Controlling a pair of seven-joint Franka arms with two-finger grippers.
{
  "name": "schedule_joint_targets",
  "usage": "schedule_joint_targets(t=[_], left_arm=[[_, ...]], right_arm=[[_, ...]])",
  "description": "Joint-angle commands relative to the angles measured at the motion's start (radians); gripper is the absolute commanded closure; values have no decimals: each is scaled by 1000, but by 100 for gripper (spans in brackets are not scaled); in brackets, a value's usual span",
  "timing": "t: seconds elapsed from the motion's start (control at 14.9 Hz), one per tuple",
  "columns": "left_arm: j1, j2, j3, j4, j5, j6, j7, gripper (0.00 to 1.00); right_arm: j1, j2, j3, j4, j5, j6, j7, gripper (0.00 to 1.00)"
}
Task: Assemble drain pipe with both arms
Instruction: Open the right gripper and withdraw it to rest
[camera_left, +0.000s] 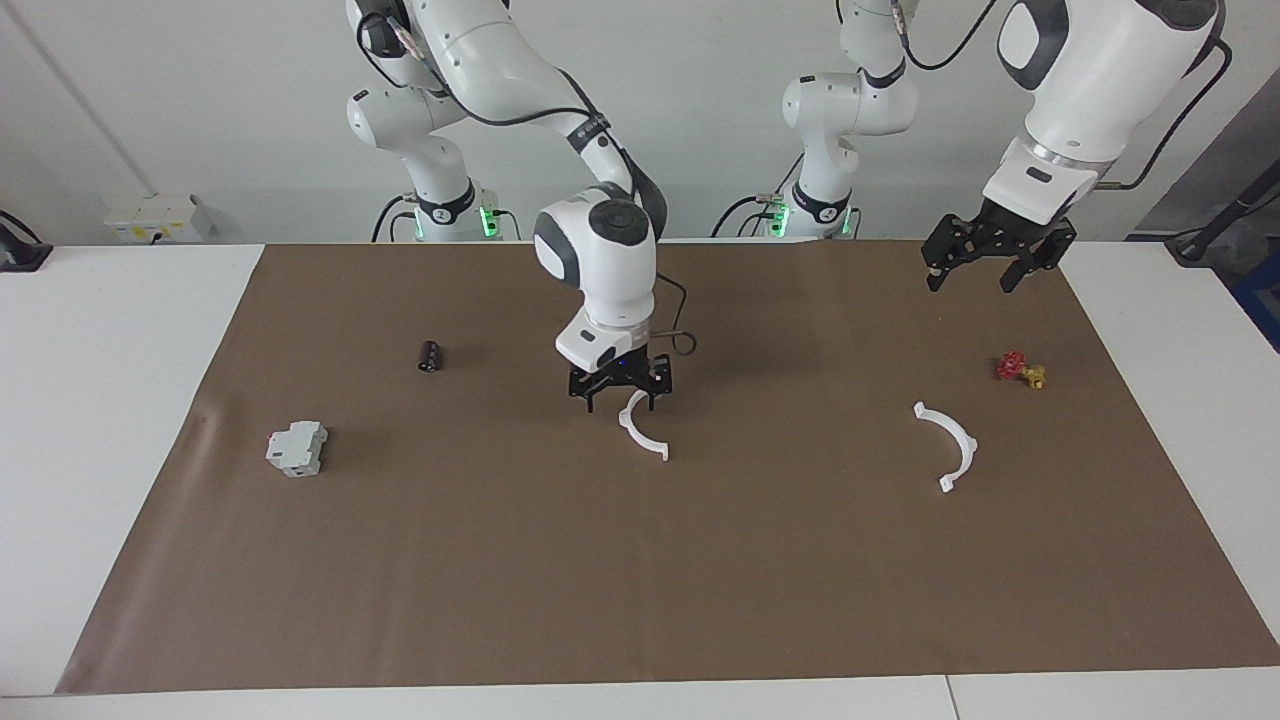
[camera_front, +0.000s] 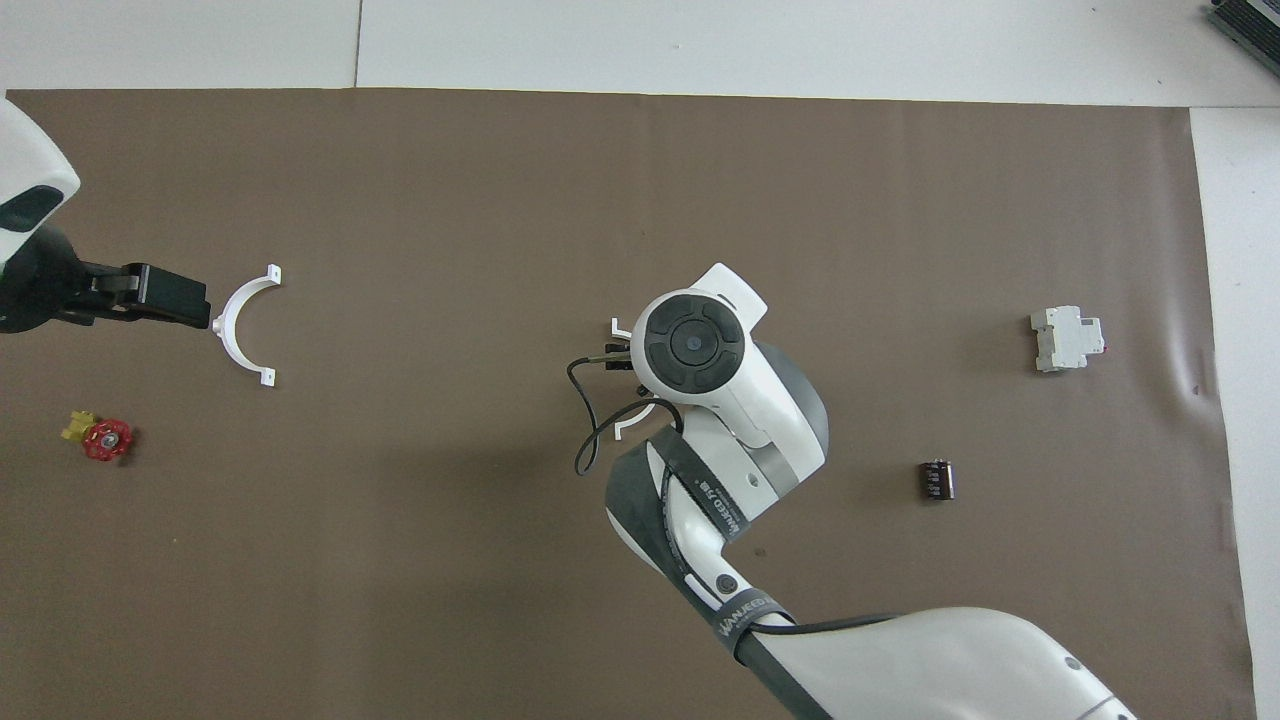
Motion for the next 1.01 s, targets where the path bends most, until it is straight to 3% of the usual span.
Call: schedule_joint_targets(t=[0.0, 0.34, 0.54, 0.74, 0.94], left_arm=[[7, -74, -3, -170, 1, 139, 2, 0], [15, -48, 10, -262, 3, 306, 3, 0], [23, -36, 17, -357, 3, 421, 14, 0], [50, 4, 20, -446, 3, 571, 31, 0], [53, 27, 46, -500, 3, 666, 78, 0]], right_arm=[[-119, -151, 11, 1, -14, -137, -41, 0], [-355, -280, 10, 64, -6, -341, -283, 0], [-442, -337, 8, 76, -3, -456, -375, 0], [-514, -348, 8, 123, 0, -573, -471, 0], [-571, -348, 8, 127, 20, -599, -543, 0]])
